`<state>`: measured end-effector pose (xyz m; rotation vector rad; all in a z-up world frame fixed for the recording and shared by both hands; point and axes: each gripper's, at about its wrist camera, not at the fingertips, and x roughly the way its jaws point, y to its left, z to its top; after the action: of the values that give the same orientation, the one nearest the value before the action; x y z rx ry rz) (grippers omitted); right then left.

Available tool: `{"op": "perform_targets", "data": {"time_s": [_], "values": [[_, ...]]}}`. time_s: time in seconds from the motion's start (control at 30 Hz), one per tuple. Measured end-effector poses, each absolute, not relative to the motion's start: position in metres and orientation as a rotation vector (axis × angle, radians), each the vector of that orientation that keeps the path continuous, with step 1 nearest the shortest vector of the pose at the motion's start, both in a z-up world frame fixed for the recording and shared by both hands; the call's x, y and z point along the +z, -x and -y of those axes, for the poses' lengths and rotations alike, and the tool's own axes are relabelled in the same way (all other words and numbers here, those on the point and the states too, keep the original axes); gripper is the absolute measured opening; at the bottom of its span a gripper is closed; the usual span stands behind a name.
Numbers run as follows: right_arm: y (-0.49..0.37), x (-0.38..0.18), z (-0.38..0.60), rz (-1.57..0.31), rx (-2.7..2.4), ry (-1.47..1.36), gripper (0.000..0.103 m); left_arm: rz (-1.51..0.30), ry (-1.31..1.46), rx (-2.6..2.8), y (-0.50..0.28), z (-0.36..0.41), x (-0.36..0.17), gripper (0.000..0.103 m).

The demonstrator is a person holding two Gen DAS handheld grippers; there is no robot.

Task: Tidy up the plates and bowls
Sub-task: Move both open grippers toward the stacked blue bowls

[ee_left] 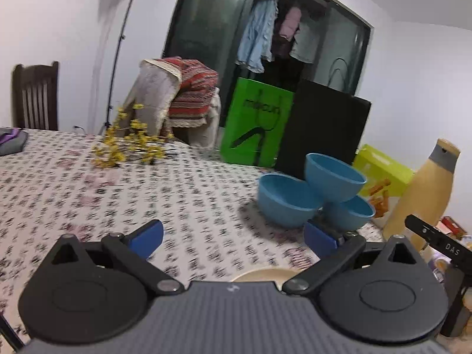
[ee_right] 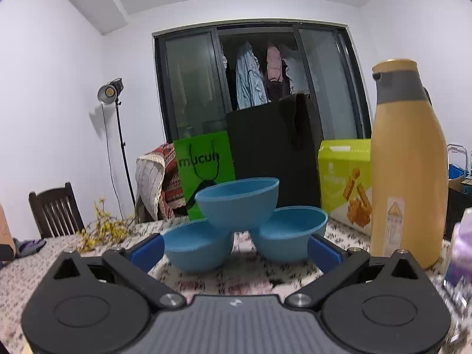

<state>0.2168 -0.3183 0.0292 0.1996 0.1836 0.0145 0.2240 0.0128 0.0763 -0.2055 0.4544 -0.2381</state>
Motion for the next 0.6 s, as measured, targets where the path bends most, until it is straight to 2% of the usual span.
{"op": "perform_targets", "data": {"time_s": [0.37,0.6], "values": [[-0.255,0.084,0.34,-0.151,0.016,-0.224,0.103,-0.506,0.215,-0.294,-0.282,0.037,0.122,0.103],[-0.277,0.12,0.341,-0.134,0.012,-0.227,0.103,-0.467,0.167,-0.272,-0.305,0.072,0.144,0.103]]}}
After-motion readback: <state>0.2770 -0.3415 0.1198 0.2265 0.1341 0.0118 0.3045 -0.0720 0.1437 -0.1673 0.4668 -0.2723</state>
